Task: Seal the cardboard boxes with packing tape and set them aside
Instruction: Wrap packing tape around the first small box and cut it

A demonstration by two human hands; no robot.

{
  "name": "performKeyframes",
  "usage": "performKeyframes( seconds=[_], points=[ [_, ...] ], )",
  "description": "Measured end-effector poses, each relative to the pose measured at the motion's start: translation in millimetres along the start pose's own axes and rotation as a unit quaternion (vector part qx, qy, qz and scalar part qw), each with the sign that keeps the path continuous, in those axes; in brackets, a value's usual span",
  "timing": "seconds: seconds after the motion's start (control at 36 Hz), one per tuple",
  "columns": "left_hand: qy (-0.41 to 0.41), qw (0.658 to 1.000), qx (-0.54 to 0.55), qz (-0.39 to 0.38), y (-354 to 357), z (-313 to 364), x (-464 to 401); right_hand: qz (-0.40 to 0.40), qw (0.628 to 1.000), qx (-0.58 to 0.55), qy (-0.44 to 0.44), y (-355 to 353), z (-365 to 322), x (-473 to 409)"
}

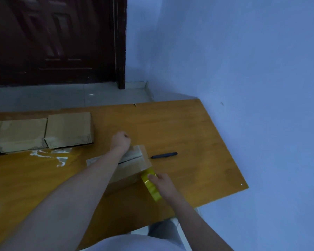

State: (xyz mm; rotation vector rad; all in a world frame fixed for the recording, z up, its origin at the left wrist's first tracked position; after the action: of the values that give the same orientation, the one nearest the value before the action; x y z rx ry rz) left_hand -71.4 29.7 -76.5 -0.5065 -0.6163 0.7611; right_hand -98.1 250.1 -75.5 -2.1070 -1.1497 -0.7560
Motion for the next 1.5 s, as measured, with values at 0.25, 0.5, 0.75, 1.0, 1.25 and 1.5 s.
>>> performKeyframes(
  seconds=[0.25,0.5,0.75,1.0,1.25,1.5],
  points=[
    [0.332,0.921,-0.161,0.123,-5,34,50,0.009,0.999,-0.02,-0.041,-8,-28,-30],
    [0.242,0.92,-0.308,-0.015,38,5,69,-0.031,0.998,-0.032,-0.046,-3,-2,-46],
    [0.262,0.908,-0.324,-0.049,37,5,60,-0.047,0.997,0.039,-0.038,-5,-1,-51],
    [0.261,0.904,-0.331,-0.069,37,8,58,-0.045,0.994,0.101,-0.023,-7,6,-44],
    [0.242,0.876,-0.403,-0.111,34,17,55,-0.034,0.997,0.062,-0.012,-5,4,-45],
    [0.264,0.876,-0.386,-0.115,34,15,55,-0.034,0.999,0.014,-0.013,2,11,-44]
  ],
)
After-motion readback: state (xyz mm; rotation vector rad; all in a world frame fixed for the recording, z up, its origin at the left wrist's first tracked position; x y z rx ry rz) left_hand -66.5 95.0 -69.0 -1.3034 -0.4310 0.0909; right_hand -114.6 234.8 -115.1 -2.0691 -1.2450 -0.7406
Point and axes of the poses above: each hand's wrist, its own x-axis away from the middle knuckle, its own y-axis out of the palm, z = x × y, the point moved 7 cm from there along -x, towards the middle knuckle, and after that the axes turned 9 degrees about y, right-handed, at the moved point
